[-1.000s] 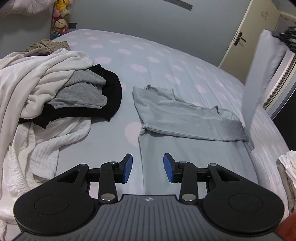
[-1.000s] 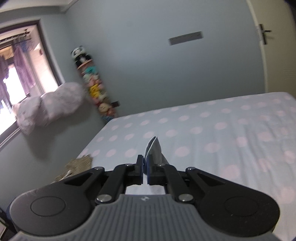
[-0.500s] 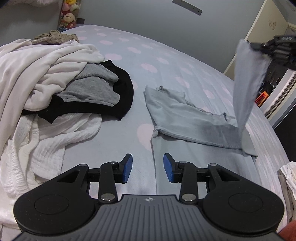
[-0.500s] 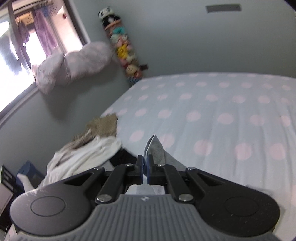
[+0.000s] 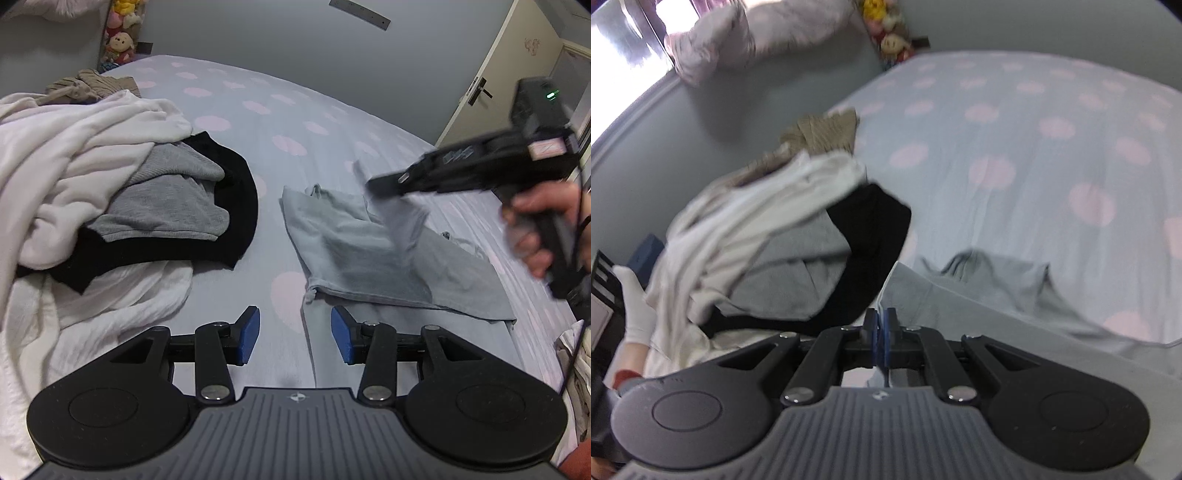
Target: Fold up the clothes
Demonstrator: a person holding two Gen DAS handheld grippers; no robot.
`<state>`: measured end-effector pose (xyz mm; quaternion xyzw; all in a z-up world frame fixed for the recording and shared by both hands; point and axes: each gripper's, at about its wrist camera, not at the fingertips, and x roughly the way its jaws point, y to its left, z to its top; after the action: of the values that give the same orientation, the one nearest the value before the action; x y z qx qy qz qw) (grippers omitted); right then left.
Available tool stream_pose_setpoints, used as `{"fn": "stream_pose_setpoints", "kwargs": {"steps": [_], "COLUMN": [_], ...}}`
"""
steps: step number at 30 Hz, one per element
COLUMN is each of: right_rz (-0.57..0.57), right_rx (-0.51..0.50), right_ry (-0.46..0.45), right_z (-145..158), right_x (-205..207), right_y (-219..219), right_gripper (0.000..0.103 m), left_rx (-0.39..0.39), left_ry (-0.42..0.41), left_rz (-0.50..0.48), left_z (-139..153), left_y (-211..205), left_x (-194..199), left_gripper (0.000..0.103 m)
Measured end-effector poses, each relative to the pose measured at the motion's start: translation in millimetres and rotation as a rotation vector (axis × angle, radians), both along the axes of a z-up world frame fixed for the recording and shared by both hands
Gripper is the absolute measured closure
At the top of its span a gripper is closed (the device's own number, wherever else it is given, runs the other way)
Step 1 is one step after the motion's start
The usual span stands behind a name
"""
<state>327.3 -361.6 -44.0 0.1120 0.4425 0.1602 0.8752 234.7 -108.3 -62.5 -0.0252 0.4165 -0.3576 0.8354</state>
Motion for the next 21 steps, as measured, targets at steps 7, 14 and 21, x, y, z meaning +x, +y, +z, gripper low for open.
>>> {"fn": "stream_pose_setpoints", "kwargs": {"steps": [7, 14, 21], "right_rz": [-0.002, -0.021, -0.085], "right_rx": [0.023, 0.093, 0.137], "right_ry": [0.076, 0.056, 0.004], "right_z": [-49.8, -48.1, -22.1], "right_x": [21.5, 7.1, -39.4], "right_y": [7.0, -12.4, -69.9], "right_gripper": [0.098, 0.088, 0.071], "left_rx": [0.007, 0.025, 0.03], "left_ry": [0.013, -0.001, 0.029], "left_rz": [-0.028, -0.051, -0.073], "left_z": [-7.8, 2.3, 4.5], "left_y": [-19.2, -39.1, -65.4], "left_x": [9.3, 9.2, 6.5], "left_gripper": [0.062, 0.053, 0.051]}}
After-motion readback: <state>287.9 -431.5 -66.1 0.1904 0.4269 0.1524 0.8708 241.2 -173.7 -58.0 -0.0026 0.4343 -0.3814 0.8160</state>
